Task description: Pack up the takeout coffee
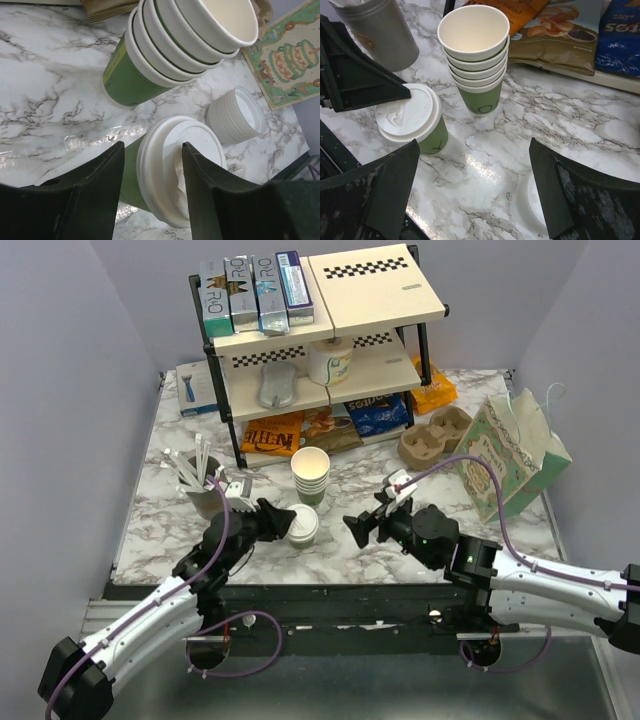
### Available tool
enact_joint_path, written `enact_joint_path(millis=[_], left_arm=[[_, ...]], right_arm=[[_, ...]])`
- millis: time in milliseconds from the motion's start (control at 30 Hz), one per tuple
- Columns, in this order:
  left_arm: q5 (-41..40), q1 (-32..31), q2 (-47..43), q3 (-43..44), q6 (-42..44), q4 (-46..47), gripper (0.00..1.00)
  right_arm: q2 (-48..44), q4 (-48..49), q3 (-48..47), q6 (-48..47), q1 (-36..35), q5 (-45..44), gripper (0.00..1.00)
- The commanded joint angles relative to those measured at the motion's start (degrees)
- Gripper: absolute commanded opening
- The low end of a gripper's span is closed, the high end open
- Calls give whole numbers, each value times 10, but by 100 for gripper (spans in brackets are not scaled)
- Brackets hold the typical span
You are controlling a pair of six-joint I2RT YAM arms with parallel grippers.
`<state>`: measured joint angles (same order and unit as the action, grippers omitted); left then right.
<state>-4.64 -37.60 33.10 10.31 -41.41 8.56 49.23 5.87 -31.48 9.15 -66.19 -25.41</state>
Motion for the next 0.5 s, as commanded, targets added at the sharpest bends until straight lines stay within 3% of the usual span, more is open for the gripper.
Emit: enact_joint_path(millis=[0,100,133,267,467], left_arm=[[-47,-1,-15,19,10,-72,59],[-52,-1,-31,17,11,-76,66],[-51,-1,-36,18,10,-81,76],[-52,-1,-55,33,12,-107,83],[-52,-1,-81,70,15,-137,99]], right_arm=[[9,-5,-26,22,0,-52,100],[17,-25,-36,33,0,-84,100],[21,-36,-39,48,1,-90,100],[25,-115,-61,104,8,-104,100],[41,-313,-104,253,120,-19,100]])
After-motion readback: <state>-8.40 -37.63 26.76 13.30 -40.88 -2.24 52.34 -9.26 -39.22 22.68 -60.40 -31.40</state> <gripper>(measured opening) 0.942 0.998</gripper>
